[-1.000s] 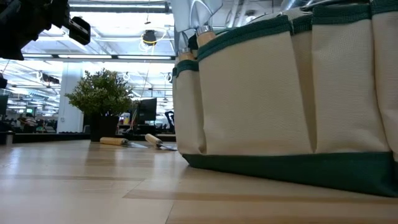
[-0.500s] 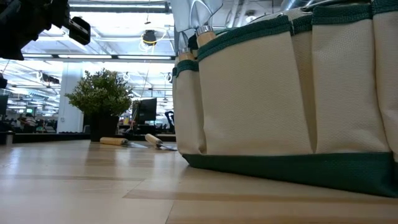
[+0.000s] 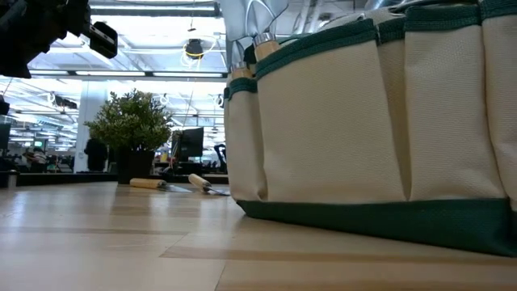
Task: Pick & Place Garden tools in Gardening bag
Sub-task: Put the green shear scissors into the yellow gardening bag
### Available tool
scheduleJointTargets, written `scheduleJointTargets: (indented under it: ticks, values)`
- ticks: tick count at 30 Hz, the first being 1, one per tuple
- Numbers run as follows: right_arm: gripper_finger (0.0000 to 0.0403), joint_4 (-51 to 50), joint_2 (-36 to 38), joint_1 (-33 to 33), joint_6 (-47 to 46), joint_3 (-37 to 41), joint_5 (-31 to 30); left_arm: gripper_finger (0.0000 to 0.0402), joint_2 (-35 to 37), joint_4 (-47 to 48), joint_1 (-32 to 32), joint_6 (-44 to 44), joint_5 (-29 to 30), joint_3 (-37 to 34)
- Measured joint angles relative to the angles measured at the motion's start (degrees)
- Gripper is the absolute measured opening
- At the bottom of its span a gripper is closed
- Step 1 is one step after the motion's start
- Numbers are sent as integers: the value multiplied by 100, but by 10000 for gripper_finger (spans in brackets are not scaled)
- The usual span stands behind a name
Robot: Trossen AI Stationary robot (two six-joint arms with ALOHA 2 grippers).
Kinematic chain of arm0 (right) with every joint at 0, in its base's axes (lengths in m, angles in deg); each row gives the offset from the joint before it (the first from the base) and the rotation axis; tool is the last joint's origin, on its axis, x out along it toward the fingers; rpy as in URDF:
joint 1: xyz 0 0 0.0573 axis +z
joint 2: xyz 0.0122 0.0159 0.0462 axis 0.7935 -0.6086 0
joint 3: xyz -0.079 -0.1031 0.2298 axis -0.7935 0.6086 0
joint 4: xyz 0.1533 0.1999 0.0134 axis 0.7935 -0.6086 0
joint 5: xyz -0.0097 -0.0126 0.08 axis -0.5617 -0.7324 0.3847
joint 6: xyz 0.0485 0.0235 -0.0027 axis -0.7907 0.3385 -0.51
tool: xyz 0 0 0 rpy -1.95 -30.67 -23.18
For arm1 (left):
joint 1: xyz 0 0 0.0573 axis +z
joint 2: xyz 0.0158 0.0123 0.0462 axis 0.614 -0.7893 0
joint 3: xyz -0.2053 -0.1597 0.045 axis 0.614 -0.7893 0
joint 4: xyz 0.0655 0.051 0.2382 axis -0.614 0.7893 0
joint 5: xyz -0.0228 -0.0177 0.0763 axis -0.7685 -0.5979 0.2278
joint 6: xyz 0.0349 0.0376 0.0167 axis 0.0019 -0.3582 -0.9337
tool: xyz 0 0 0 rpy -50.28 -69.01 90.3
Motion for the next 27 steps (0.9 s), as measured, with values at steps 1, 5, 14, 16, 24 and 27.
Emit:
scheduleJointTargets:
  ticks: [1,5,14,16,24,27]
  values:
    - [46,9,-34,-38,0,0,1,17,0,0,0,0,1,2]
    - [46,41,-170,-210,35,-2,-4,17,0,1,0,0,0,0]
    - [46,117,-520,-466,-132,-10,-7,17,0,1,0,0,0,1]
    - [46,108,-621,-498,-271,-7,-17,17,0,-1,0,0,0,0]
    - [46,120,-877,-518,-402,-11,25,17,0,1,0,0,2,0]
    - [46,150,-1009,-521,-525,-9,196,17,0,0,0,0,2,2]
